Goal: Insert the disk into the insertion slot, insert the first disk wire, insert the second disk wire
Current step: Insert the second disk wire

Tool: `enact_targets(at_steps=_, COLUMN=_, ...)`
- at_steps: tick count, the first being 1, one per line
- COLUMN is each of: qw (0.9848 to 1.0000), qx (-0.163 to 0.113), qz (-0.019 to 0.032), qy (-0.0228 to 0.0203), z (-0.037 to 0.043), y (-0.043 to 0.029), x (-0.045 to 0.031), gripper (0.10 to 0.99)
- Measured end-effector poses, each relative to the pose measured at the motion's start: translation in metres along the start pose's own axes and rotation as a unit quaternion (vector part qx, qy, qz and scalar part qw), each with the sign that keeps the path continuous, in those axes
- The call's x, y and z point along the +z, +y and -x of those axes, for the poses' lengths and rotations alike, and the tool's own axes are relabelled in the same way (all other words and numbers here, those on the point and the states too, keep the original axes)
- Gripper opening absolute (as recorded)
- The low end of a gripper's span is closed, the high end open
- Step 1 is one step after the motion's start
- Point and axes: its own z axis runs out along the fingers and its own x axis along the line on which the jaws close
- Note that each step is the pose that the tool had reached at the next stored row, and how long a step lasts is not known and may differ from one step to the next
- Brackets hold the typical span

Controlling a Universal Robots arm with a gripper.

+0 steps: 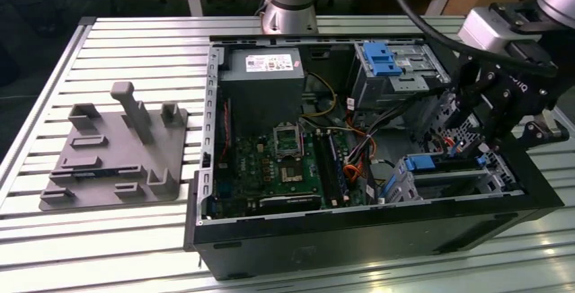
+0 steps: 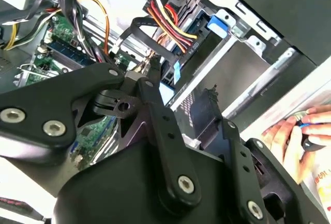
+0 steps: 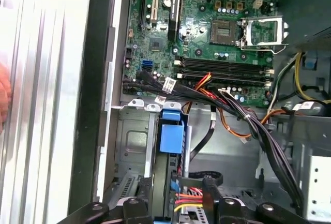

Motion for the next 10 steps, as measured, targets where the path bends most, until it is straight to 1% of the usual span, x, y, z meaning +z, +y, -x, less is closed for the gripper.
enact_targets(at_steps=2, qw=1.0000, qx=0.001, qz=-0.0001, qy=-0.0001, z=0.0002, y=0.0001, x=-0.0049, gripper=0.506)
enact_targets(at_steps=4, qw=1.0000, qx=0.003, qz=-0.0001, qy=-0.0003, z=0.0002, y=0.0002, x=-0.0081, gripper=0.506)
enact_targets(at_steps=10, qw=1.0000, qx=0.003, qz=-0.0001, qy=-0.0003, z=0.0002, y=0.0003, x=-0.0087, gripper=0.506)
